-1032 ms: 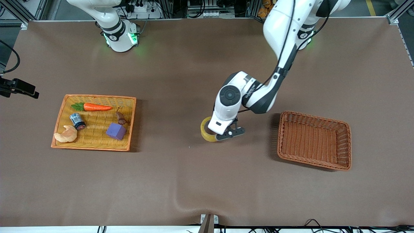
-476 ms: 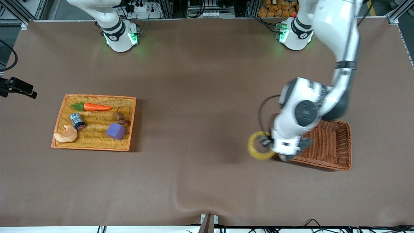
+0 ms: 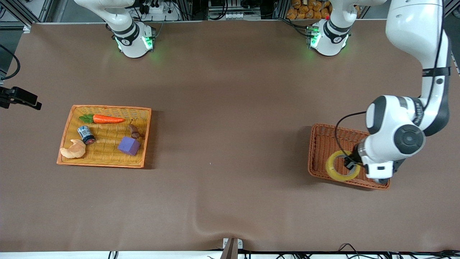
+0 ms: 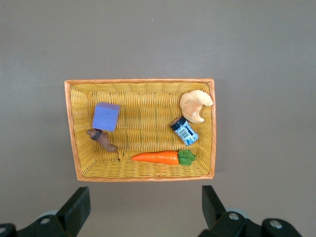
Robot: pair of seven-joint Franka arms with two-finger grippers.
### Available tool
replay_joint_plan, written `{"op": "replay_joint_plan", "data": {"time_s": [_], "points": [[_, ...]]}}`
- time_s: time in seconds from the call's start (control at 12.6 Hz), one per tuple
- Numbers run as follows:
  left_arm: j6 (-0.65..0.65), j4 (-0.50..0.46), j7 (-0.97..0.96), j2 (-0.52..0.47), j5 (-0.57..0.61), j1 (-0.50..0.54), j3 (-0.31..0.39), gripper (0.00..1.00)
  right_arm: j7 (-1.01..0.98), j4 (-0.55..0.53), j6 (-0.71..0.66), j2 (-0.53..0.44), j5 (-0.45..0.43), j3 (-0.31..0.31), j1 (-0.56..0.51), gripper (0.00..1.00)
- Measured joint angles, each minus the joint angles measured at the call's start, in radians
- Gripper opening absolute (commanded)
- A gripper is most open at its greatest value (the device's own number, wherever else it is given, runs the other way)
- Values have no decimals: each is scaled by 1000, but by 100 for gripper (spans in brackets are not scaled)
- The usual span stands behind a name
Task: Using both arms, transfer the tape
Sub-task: 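Carry the tape with the left gripper and lower it into the basket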
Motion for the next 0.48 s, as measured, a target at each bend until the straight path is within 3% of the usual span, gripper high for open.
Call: {"op": "replay_joint_plan", "data": {"time_s": [0.24,0.32,0.4,0.48], "points": [[8,-78,22,-2,0,81,-4,0,2,0,0,1,0,-4,-5,100],[26,-109,23,-2,0,89,-5,14,2,1,0,1,0,-4,-8,100],[46,-132,23,-2,0,89,-9,76,2,1,0,1,0,-4,-9,100],[60,-150,23,-2,0,87,-15,100,2,1,0,1,0,-4,-10,100]]}}
